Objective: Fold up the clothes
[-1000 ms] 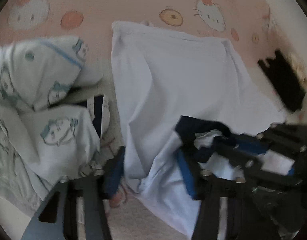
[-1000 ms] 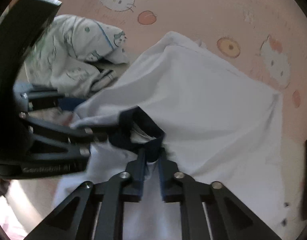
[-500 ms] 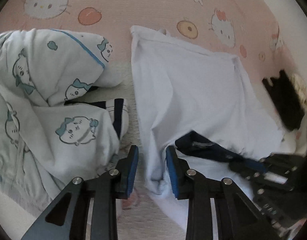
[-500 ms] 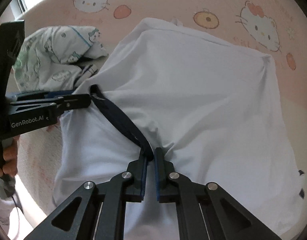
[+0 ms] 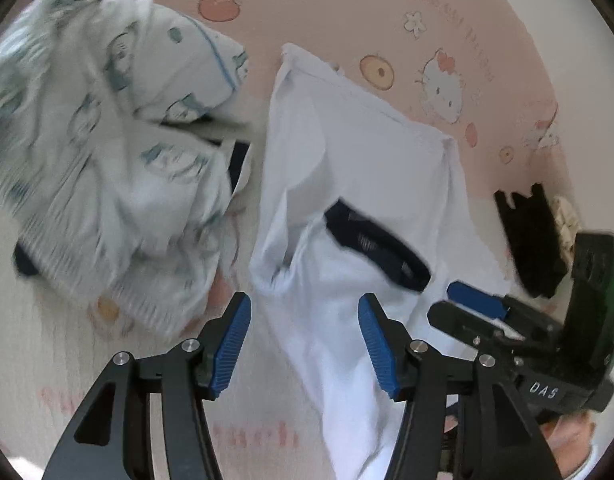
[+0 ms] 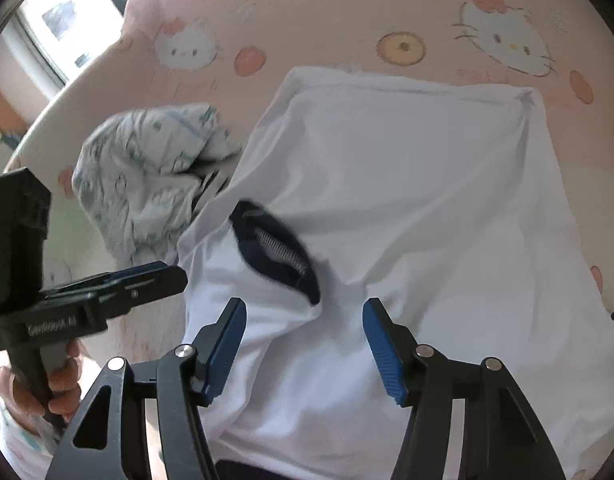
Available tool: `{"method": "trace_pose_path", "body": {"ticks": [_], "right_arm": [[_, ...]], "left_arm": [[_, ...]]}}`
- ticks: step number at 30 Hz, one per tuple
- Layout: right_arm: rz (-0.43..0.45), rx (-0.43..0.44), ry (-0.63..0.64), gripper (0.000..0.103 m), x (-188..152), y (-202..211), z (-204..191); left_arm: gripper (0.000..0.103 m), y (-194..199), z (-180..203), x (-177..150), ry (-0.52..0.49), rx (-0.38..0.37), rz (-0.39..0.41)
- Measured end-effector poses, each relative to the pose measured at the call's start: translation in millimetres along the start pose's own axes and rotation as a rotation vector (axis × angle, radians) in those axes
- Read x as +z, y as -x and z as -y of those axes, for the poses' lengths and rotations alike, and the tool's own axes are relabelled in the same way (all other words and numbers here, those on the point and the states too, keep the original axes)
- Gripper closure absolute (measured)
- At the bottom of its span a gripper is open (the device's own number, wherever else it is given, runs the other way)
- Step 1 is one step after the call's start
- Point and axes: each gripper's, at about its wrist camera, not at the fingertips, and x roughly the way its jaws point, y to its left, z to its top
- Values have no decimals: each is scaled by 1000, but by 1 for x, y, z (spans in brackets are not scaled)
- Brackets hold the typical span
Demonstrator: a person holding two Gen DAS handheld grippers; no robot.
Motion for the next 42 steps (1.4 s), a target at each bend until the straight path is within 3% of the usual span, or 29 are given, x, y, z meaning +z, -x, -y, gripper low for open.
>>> {"method": "trace_pose_path", "body": {"ticks": [9, 13, 22, 26, 27, 29, 30, 34, 42], "right_arm": [[-70, -9, 29, 43, 4, -23, -1], [-80, 42, -18, 43, 7, -19, 6], [-80, 26, -48, 44, 18, -25, 19], [-104, 12, 28, 77, 20, -32, 12], [-120, 11, 51, 86, 20, -35, 10], [-150, -2, 95, 93, 18, -43, 5], [-155, -20, 115, 96, 17, -46, 3], [-114, -72, 173, 101, 24, -51, -1], [-100, -133, 174, 101, 48, -65, 3]], "left_arm": [[50, 0, 59, -50, -297, 240, 84], [50, 5, 61, -62, -325, 239, 71], [50, 7, 87, -86, -420, 209, 96], [51, -7, 93, -97, -467, 216, 84], [59, -10, 94, -98, -477, 228, 87], [76, -14, 95, -99, -497, 252, 95], [77, -16, 95, -99, -509, 254, 94], [83, -28, 89, -102, -546, 287, 50], [83, -30, 74, -103, -509, 235, 33]]}}
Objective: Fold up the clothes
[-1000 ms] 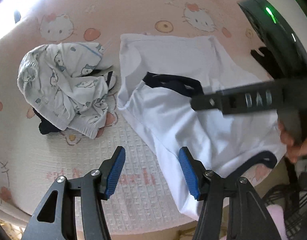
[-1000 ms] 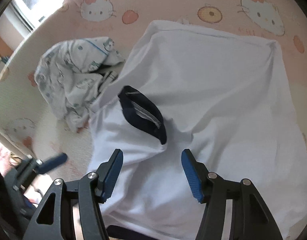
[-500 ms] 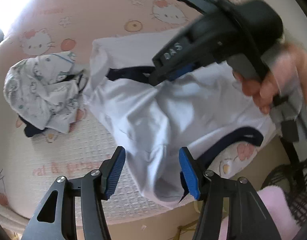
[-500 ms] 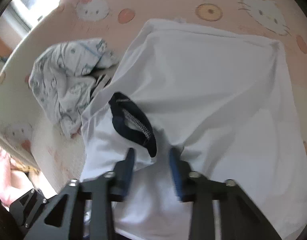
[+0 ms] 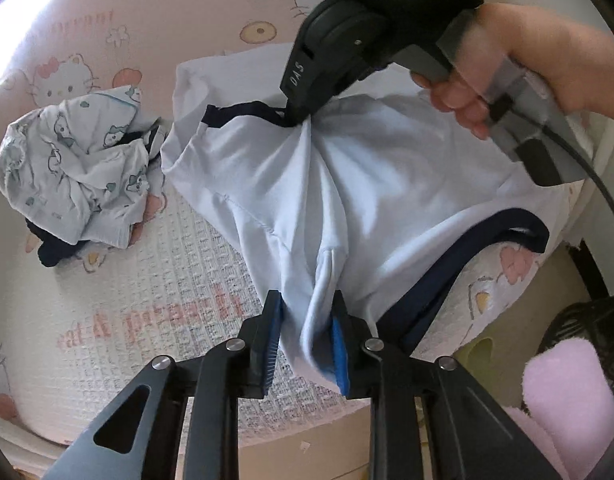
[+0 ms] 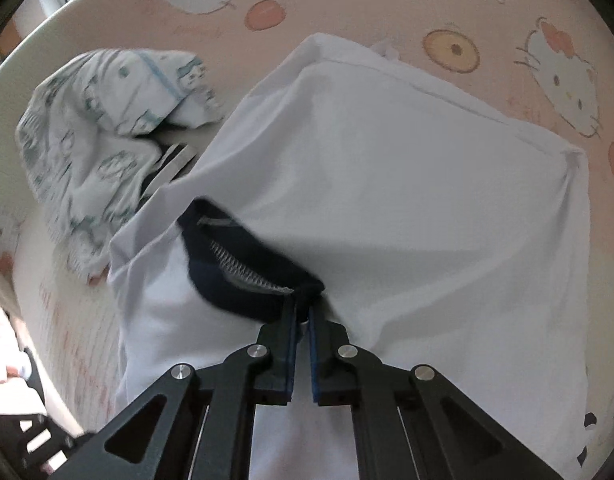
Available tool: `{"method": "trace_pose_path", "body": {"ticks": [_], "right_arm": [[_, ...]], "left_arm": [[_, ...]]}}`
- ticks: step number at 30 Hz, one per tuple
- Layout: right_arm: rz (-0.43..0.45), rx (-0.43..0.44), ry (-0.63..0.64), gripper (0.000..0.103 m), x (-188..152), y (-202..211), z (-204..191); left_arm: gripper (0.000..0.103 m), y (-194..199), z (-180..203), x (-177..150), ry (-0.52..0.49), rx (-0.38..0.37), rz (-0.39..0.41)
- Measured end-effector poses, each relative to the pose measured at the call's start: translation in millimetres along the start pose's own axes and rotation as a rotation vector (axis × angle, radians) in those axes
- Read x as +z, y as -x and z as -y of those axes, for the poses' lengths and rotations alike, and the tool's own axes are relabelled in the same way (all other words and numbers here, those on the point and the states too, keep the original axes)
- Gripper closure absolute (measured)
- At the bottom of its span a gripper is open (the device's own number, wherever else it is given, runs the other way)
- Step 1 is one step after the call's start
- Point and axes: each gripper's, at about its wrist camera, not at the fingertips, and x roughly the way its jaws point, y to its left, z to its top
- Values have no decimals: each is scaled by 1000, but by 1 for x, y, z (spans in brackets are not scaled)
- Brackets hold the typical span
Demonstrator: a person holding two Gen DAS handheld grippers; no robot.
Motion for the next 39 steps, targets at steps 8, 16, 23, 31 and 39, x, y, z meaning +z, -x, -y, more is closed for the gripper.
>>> {"method": "trace_pose_path", "body": {"ticks": [8, 16, 23, 31, 39], "right_arm": [[31, 21, -66, 56, -12, 33, 5], [94, 87, -212, 33, -30, 84, 28], [82, 55, -241, 29, -54, 98, 62], [148, 203, -409, 29, -94, 120, 116], [173, 288, -702, 29, -155, 125, 172]], "left_arm": [[77, 6, 5, 7, 36, 53, 14], [29, 18, 22, 30, 23, 62, 77], [29, 10, 56, 49, -57, 94, 63], [29, 13, 100, 71, -149, 162, 101], [29, 2, 118, 101, -165, 94, 109]]}}
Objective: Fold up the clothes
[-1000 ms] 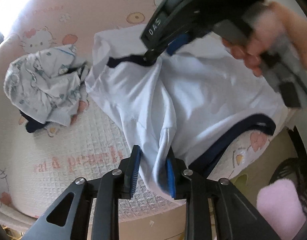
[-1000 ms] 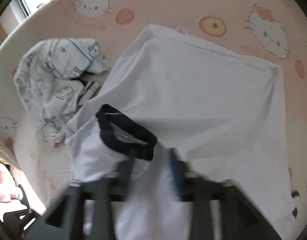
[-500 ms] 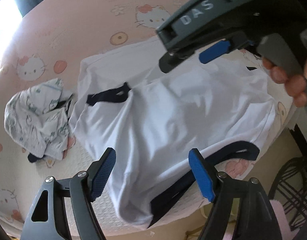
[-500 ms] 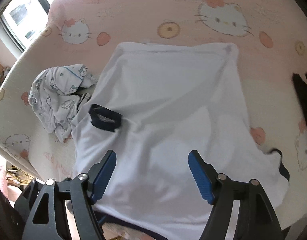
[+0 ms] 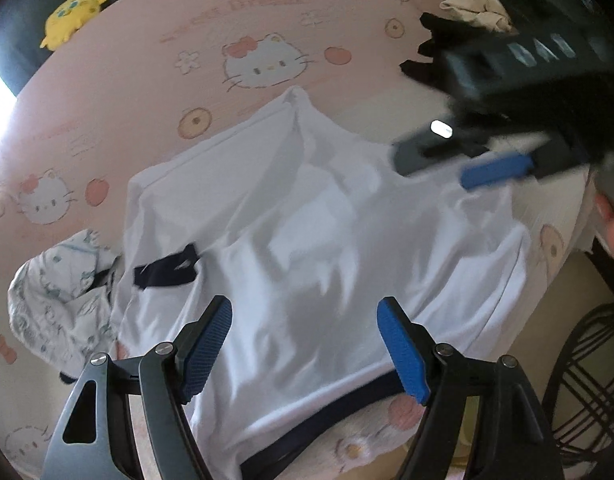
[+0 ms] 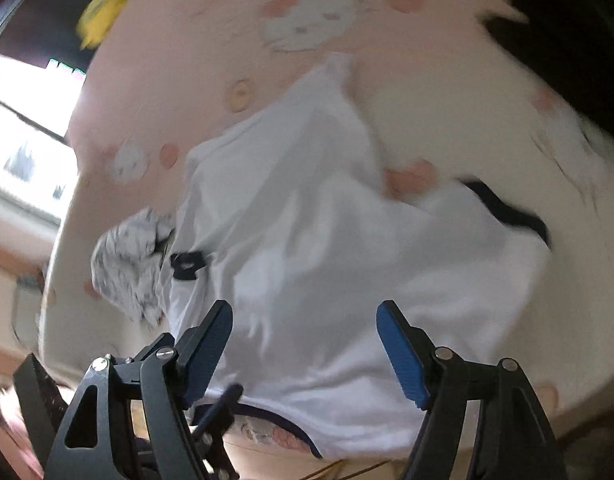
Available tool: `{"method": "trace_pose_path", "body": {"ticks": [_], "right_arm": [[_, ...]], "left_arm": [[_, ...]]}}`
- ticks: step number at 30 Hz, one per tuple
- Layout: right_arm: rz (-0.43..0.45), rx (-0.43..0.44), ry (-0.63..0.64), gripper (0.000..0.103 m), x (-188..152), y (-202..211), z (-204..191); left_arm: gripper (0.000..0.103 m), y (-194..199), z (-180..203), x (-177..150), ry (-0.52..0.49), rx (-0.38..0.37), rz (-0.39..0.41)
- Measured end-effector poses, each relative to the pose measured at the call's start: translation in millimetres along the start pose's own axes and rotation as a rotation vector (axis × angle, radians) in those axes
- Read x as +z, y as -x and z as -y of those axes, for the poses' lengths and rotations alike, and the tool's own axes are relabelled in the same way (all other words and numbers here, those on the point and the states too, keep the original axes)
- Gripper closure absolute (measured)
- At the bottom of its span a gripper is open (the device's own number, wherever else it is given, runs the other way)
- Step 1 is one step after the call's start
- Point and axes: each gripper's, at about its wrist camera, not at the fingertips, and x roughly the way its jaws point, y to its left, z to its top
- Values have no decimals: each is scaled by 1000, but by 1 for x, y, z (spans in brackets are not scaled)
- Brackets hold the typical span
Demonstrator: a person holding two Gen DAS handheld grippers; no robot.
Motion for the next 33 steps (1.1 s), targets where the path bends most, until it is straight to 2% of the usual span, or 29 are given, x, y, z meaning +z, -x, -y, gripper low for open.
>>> {"method": "trace_pose_path", "body": {"ticks": [4, 6, 10, 12, 17, 22, 23, 24, 25, 27, 29, 33], "right_arm": [[24, 22, -109, 29, -6, 18, 33], [27, 2, -160, 29, -9, 25, 49], [35, 30, -257, 29, -17, 32, 75], [23, 55, -307, 29, -23, 30, 85], [-5, 138, -419, 29, -42, 15, 102], [0, 199, -463, 29, -51, 0, 105], [10, 213, -469, 35, -52, -1, 105], [19, 233, -481, 49, -53, -2, 106], [25, 251, -495, 57, -54, -4, 107], [36, 249, -497, 86, -55, -5, 107], [47, 236, -480, 92, -55, -4, 105], [66, 241, -420, 92, -49, 5, 97]], "left_arm": [[29, -4, 10, 26, 21, -90, 22], [29, -7, 18, 39, 16, -114, 35], [29, -12, 41, 57, -20, -152, 41], [29, -12, 54, 55, -26, -171, 28], [29, -17, 72, 40, -11, -282, -29], [29, -19, 75, 32, -4, -303, -47], [29, -19, 75, 31, 0, -308, -53], [29, -20, 74, 30, 8, -316, -60], [29, -22, 73, 29, 16, -327, -66], [29, -24, 71, 27, 33, -345, -80], [29, -24, 70, 25, 48, -363, -82], [29, -17, 68, 25, 75, -430, -67]]}}
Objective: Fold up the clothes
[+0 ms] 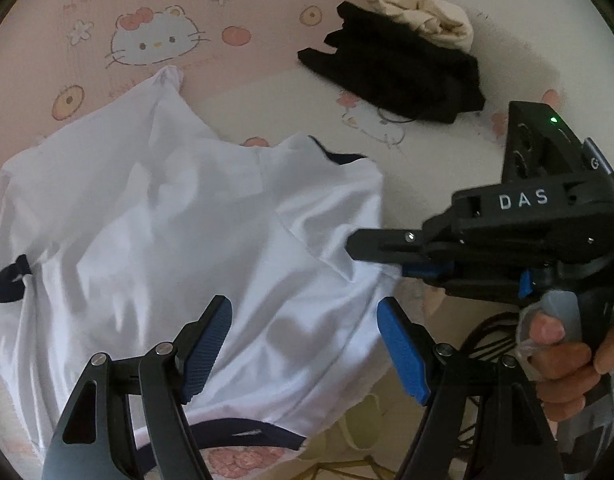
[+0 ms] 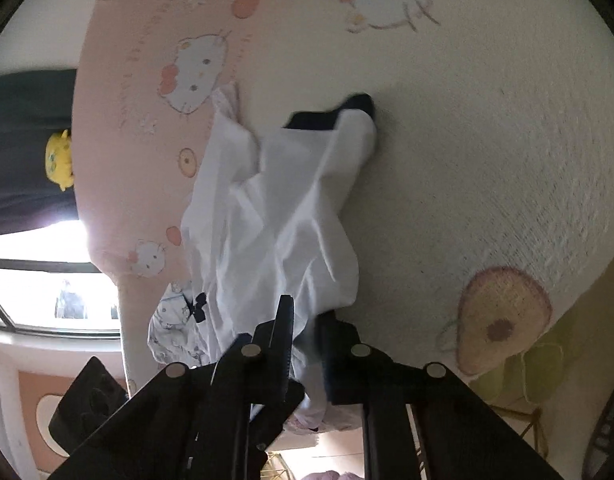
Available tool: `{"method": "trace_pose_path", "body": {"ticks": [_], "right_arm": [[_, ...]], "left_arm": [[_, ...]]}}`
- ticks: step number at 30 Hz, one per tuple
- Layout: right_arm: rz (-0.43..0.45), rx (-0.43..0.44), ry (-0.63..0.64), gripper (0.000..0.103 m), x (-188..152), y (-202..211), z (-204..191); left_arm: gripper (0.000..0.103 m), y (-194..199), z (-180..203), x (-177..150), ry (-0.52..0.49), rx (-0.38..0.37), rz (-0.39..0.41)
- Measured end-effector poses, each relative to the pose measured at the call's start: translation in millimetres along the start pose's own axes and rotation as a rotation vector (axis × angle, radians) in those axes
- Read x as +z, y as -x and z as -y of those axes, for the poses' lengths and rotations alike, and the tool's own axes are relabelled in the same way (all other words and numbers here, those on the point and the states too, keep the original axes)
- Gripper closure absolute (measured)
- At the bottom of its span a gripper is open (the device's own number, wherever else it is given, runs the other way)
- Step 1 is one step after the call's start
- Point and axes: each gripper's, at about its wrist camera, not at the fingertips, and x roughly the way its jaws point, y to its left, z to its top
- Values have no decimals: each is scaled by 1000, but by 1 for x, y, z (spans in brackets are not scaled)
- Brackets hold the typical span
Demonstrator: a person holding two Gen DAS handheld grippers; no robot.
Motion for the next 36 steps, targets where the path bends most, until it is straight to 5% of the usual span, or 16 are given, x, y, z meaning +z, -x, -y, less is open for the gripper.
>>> {"method": "trace_pose_path", "body": {"ticks": [2, 8, 16, 21, 26, 28, 30, 36], "right_arm": [[-2, 15, 14, 92, 2, 1, -6], [-30, 21, 24, 92, 2, -3, -10], [-51, 47, -6, 91, 0, -6, -2], [-66, 45, -15, 91, 0, -11, 0], [-79, 34, -24, 91, 1, -11, 3], [-76, 26, -31, 80, 2, -10, 6], [-73, 23, -43, 50, 5, -9, 8], [-34, -7, -44, 48, 17, -10, 15]], "left_arm": [[29, 4, 3, 2, -3, -41, 14], [29, -2, 26, 1, -152, 50, 52], [39, -18, 23, 4, -96, 76, 55], [75, -27, 30, 4, -118, 80, 27], [81, -32, 33, 0, -127, 86, 19], [81, -33, 31, 0, -113, 81, 9], [81, -33, 27, 1, -85, 74, -3], [81, -30, 18, 1, -41, 48, -14]]}}
